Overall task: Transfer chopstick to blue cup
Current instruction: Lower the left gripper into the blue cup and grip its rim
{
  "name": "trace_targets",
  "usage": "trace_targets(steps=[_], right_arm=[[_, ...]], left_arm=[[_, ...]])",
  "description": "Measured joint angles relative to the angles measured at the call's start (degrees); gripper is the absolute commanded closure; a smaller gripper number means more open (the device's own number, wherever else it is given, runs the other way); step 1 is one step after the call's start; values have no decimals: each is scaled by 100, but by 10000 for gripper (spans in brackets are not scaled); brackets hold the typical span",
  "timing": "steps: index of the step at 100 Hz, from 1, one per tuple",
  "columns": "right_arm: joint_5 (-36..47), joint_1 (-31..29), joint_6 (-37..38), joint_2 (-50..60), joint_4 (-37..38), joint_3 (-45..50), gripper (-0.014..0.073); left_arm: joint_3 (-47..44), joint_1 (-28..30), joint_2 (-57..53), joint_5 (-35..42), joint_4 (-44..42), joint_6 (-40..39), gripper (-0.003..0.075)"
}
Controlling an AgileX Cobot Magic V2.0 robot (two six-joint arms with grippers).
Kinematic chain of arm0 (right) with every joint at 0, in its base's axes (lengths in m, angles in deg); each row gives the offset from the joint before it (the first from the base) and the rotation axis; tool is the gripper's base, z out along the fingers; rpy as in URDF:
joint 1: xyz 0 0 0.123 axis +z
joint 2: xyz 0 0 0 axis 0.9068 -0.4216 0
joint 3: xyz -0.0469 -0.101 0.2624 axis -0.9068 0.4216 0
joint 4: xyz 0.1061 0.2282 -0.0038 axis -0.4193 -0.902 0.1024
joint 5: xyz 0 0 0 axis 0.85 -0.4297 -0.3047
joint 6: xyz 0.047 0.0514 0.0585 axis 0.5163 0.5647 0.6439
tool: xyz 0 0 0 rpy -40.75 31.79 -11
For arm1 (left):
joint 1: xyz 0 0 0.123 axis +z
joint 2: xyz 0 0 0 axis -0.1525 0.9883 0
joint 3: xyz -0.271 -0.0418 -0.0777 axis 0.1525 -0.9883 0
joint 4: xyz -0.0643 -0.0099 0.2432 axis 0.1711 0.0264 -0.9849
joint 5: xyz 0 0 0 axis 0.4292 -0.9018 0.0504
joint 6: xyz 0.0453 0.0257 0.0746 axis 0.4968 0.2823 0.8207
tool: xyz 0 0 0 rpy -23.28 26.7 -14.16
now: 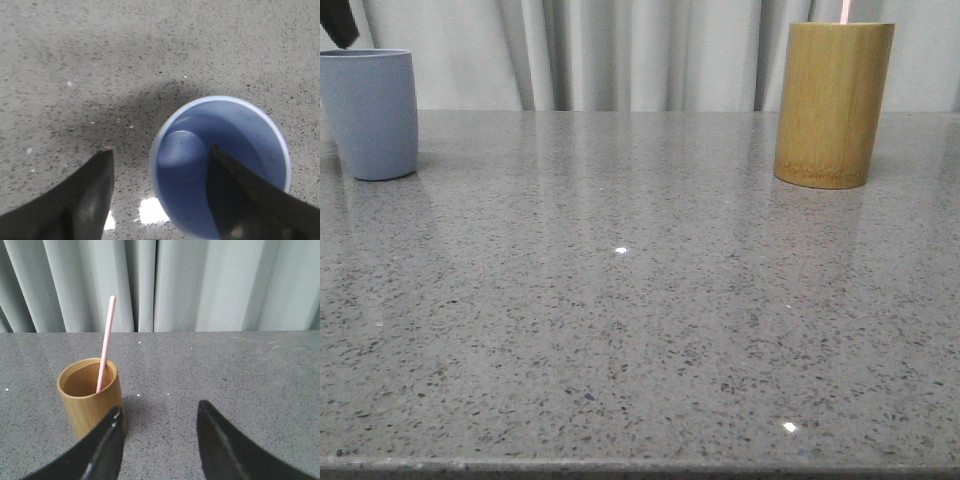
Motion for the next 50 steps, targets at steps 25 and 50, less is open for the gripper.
trace_targets(steps=[25,50], right_arm=[[0,0,0,0,0,0,234],[0,0,0,0,0,0,234]], left_arm=[[12,-37,368,-118,-11,0,363],[12,-37,453,-133,-25,0,559]])
